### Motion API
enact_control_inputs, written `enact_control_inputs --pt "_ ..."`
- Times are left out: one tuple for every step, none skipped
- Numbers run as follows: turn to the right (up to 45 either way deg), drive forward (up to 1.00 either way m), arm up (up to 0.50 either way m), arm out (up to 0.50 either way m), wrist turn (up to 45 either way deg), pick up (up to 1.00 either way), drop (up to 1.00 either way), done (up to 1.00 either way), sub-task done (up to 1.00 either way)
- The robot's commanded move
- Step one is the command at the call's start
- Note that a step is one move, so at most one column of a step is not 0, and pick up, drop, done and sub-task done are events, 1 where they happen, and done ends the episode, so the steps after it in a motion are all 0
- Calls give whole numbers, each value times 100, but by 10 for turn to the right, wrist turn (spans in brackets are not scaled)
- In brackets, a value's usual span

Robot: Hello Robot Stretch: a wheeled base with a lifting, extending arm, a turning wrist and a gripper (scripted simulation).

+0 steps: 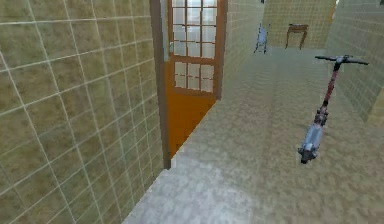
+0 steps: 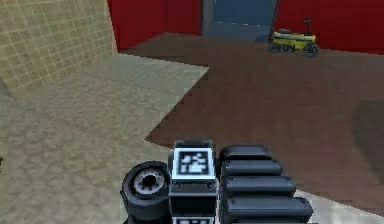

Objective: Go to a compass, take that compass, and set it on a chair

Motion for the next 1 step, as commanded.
enact_control_inputs --pt "150 0 0 0 0 0 0 0 0"
